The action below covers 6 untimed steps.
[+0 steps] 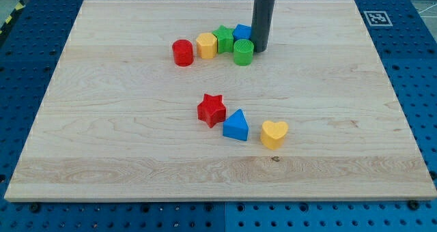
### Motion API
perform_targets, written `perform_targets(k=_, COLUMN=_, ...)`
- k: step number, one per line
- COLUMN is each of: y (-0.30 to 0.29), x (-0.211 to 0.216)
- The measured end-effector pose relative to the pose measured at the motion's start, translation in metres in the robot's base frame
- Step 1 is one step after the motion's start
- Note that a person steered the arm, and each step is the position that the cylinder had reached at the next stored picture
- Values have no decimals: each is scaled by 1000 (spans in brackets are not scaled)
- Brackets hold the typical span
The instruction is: Move your arm above the blue cube
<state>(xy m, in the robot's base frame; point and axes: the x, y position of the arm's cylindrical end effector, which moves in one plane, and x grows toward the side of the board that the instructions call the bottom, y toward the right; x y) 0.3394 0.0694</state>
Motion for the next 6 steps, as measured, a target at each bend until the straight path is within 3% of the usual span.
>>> perform_targets(k=1, y=-2, x=0)
perform_targets(k=3, y=58, x=-37)
perform_targets(k=6, y=22, x=-53)
